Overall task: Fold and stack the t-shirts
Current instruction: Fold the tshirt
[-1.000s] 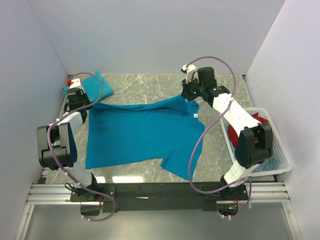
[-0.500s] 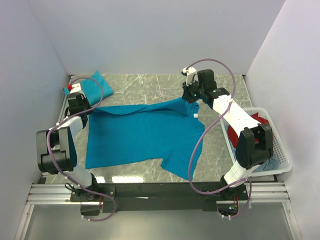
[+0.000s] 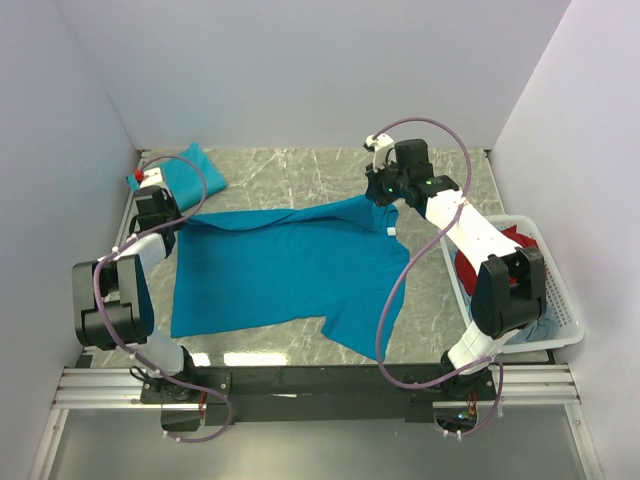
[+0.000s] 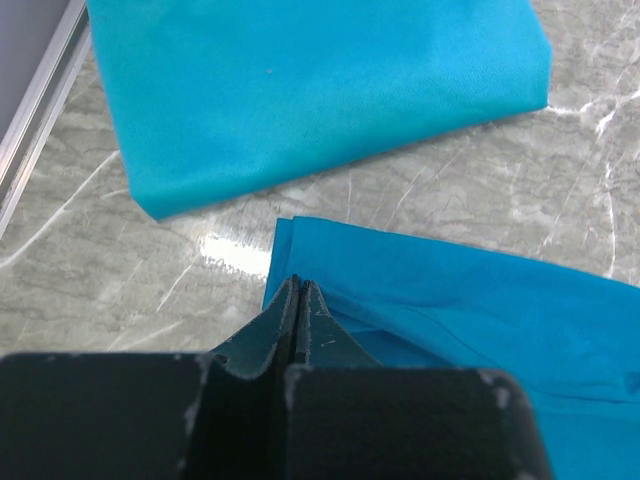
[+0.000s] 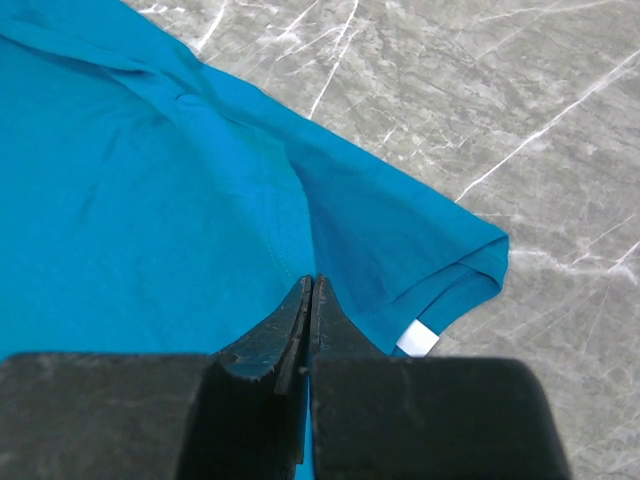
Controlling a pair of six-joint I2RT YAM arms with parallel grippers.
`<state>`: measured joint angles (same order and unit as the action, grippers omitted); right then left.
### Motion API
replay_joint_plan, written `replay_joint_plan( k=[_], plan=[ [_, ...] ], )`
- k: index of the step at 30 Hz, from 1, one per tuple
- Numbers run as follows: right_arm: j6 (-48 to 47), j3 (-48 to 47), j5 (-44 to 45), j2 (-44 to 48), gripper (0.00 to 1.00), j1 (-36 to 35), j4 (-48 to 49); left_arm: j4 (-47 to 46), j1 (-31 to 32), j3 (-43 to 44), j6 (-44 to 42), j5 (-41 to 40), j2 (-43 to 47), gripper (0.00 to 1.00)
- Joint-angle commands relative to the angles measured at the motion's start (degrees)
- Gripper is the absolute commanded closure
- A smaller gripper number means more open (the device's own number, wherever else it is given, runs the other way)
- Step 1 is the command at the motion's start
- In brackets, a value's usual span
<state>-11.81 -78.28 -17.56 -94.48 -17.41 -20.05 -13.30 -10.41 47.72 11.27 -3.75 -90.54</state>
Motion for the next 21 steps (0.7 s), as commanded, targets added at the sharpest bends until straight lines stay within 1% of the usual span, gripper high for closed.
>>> replay_joint_plan(
  k=[1,11,19,21],
  plan=[
    [0.39,0.85,0.51,2.81,1.0,0.62,2.04,-0.32,-0.22,-1.23,0.33,-0.12,3.62,1.0],
    [0.65,0.41,1.04,2.19,1.0,0.97,1.68,1.7,-0.13,-1.93,0.77,0.85,5.46,1.0],
    [0.65,0.5,0.86,1.84,1.0,1.41,1.77,5.12,-0.22,-2.64,2.27,2.17,5.82,1.0],
    [0.56,0.58,0.86,1.84,1.0,1.59,1.69,6.0,-0.13,-2.9,2.53,2.43,5.55,0.98]
  ],
)
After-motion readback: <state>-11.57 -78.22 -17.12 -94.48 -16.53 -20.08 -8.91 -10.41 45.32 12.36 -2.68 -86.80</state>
